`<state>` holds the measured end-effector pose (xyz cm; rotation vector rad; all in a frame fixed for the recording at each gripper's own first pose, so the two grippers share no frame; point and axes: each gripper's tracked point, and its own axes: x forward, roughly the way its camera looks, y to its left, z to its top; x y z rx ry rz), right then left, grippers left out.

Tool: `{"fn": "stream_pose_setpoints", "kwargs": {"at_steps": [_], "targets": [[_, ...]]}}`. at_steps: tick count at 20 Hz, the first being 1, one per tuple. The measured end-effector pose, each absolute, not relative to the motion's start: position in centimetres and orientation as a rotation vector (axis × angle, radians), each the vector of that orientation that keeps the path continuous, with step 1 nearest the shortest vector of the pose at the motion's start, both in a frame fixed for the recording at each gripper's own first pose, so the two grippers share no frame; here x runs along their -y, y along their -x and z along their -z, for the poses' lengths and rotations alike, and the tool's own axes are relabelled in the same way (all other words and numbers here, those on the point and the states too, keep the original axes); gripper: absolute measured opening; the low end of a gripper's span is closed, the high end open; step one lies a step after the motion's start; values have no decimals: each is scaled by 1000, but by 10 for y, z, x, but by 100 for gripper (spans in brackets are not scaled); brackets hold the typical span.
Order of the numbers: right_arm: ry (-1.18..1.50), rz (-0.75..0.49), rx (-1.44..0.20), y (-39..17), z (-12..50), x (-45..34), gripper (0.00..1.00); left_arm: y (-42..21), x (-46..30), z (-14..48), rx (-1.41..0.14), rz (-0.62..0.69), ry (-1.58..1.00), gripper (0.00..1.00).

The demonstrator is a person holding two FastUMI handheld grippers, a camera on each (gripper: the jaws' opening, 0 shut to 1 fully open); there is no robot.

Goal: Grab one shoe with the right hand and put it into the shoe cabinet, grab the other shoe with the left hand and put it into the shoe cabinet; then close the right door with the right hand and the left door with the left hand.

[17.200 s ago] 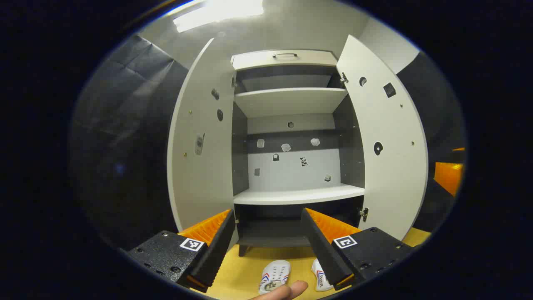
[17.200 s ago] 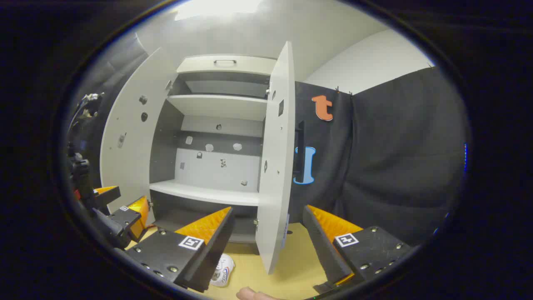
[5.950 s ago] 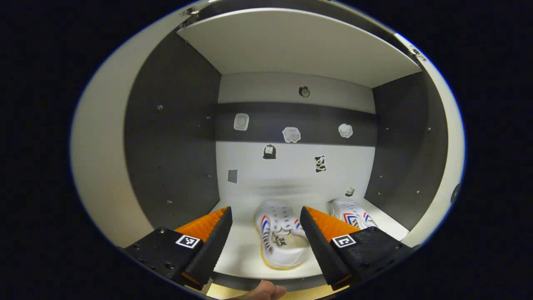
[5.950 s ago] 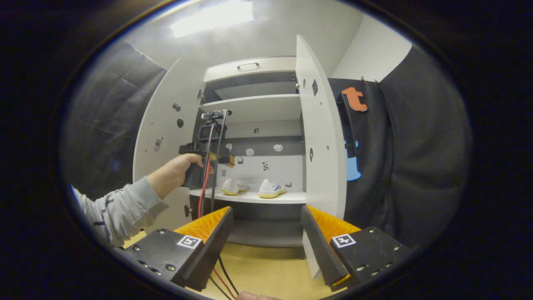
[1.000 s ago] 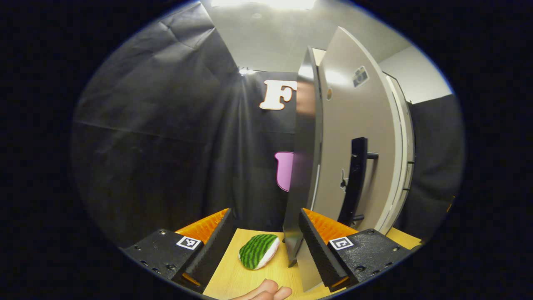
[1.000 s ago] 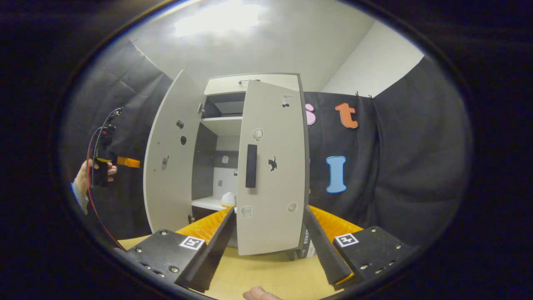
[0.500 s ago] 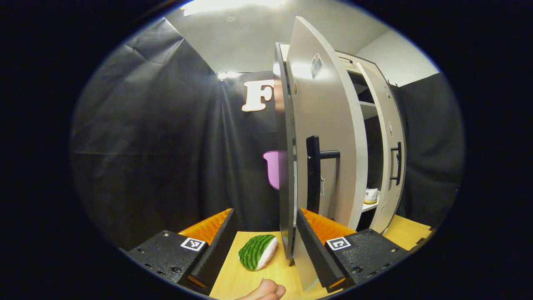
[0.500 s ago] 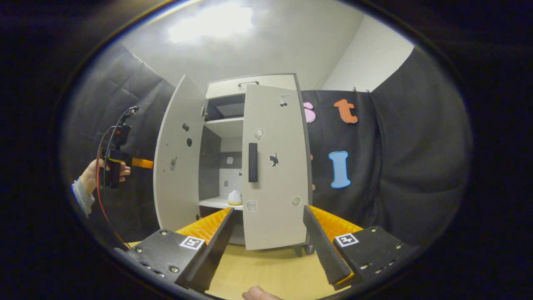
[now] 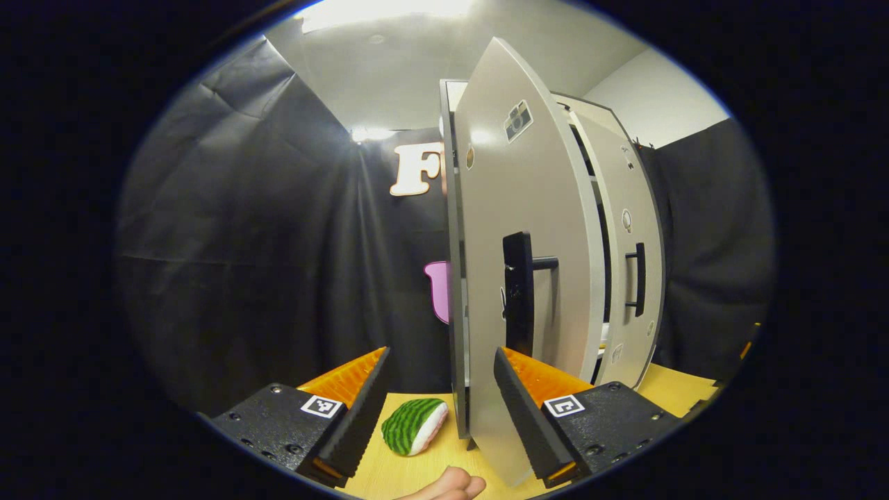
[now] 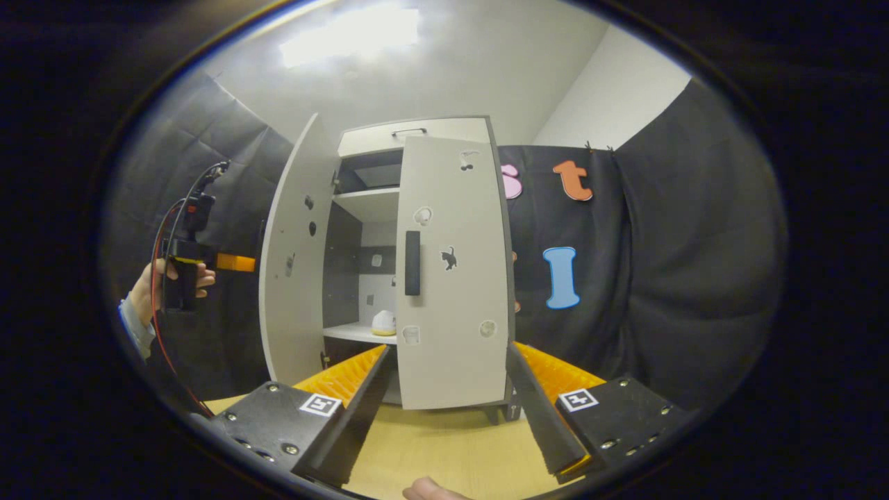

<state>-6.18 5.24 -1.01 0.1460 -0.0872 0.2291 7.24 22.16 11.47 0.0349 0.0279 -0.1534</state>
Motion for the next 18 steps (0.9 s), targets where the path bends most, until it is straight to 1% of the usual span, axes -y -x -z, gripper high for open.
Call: {"fn": "stream_pose_setpoints", "kwargs": {"at_steps": [1, 3, 4, 5, 6, 11, 12, 13, 15, 16, 18], "targets": [[-140, -229, 82, 60, 12, -54, 93, -68, -222, -114, -27, 152, -31, 88], [-134, -235, 73, 57, 14, -59, 93, -69, -219, -113, -32, 159, -10, 90], [-132, -238, 71, 57, 14, -61, 98, -69, -216, -114, -33, 167, -4, 90], [-131, -238, 72, 56, 14, -62, 98, -70, -213, -114, -37, 173, -2, 90], [-127, -231, 71, 54, 14, -63, 98, -70, -208, -114, -42, 177, -2, 88], [-87, -230, 53, 50, 19, -70, 98, -78, -143, -108, -65, 213, -12, 88], [-91, -226, 48, 49, 20, -69, 98, -78, -125, -103, -87, 233, -26, 90], [-94, -219, 44, 48, 21, -66, 98, -74, -109, -98, -107, 256, -29, 89], [-99, -202, 38, 44, 25, -59, 98, -65, -89, -98, -100, 265, -38, 91], [-104, -193, 33, 43, 26, -55, 98, -60, -82, -99, -88, 263, -44, 95], [-118, -183, 26, 41, 28, -48, 98, -47, -71, -96, -79, 253, -45, 99]]}}
